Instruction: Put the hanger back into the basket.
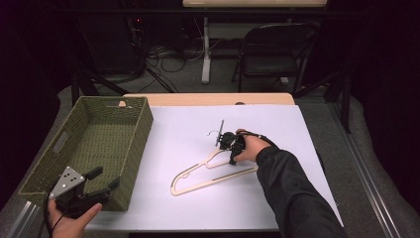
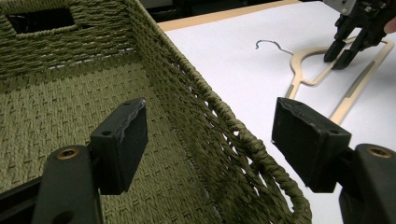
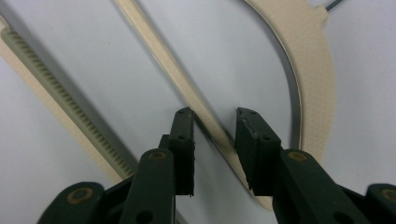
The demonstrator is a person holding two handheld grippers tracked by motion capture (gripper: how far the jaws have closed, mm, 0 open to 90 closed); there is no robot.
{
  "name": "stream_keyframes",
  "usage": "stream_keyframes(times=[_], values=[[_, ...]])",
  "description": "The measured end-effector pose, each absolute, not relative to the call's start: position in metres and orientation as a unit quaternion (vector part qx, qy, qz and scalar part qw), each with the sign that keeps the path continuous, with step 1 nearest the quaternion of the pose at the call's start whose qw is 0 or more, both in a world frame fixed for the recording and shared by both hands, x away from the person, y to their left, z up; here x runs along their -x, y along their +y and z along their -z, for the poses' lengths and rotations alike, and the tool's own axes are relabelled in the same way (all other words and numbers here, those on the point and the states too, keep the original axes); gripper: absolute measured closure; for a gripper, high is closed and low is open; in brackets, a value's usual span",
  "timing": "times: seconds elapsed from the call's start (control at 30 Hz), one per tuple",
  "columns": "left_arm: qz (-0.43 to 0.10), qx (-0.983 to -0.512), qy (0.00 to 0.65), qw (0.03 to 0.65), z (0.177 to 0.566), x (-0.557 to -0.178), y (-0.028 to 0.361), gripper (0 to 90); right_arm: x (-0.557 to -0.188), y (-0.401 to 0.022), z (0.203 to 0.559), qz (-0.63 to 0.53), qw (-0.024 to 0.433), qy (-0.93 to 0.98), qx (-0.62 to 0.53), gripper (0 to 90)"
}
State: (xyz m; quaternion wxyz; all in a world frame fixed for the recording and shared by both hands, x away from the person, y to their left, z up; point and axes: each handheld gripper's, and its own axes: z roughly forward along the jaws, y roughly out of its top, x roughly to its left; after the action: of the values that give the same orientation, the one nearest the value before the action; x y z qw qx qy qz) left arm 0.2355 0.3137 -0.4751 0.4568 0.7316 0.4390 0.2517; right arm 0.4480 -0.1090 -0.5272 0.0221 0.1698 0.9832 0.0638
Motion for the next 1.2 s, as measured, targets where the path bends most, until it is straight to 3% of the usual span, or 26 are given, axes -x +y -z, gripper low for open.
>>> stream_keyframes(times=[0.4,0.83,1.2], values=[[-0.252,-0.733,0.437,0.457,0.474,-0.235,0.313,27.3,-0.430,-0.107,0.527,-0.021,-0.006,0.994,-0.111,85.7],[-0.253,-0.733,0.434,0.458,0.473,-0.235,0.311,27.5,-0.425,-0.109,0.525,-0.029,-0.001,0.993,-0.115,85.9],[-0.253,-0.742,0.412,0.465,0.465,-0.231,0.301,29.8,-0.398,-0.103,0.513,-0.038,0.065,0.995,-0.062,85.9]])
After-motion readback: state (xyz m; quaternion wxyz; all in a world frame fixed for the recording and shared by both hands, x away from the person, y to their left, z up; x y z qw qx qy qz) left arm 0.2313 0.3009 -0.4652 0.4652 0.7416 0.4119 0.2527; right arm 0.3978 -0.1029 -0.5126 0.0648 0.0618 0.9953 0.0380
